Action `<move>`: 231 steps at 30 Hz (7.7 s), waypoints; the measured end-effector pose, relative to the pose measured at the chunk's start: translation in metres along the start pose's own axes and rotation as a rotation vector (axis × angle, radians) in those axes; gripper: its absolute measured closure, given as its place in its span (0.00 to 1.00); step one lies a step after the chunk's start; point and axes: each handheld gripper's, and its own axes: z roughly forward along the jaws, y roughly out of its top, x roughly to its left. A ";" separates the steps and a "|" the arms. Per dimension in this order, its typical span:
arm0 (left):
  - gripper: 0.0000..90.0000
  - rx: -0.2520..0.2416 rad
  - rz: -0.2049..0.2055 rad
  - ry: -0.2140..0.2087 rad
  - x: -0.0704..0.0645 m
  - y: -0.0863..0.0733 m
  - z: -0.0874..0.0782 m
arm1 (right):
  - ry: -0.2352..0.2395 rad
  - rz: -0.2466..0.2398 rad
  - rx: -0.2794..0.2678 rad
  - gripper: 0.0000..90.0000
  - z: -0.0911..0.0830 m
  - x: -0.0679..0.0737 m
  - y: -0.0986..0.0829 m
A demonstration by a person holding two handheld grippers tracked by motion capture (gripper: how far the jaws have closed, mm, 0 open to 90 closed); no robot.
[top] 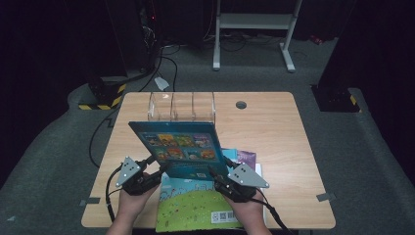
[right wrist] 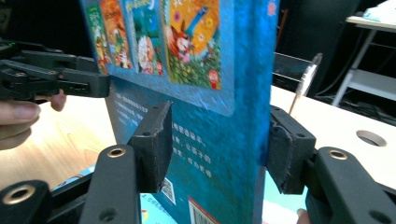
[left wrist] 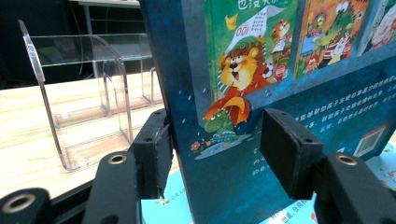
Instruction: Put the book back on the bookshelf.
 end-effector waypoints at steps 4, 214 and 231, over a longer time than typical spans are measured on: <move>0.51 -0.003 -0.007 -0.016 0.003 -0.001 -0.001 | 0.013 0.005 0.010 0.44 0.009 -0.006 0.009; 0.24 -0.053 0.036 0.061 -0.071 0.053 -0.039 | -0.075 0.090 0.057 0.61 -0.042 -0.047 -0.061; 0.26 -0.040 0.035 0.072 -0.066 0.051 -0.047 | -0.174 0.150 0.045 0.62 -0.046 -0.079 -0.068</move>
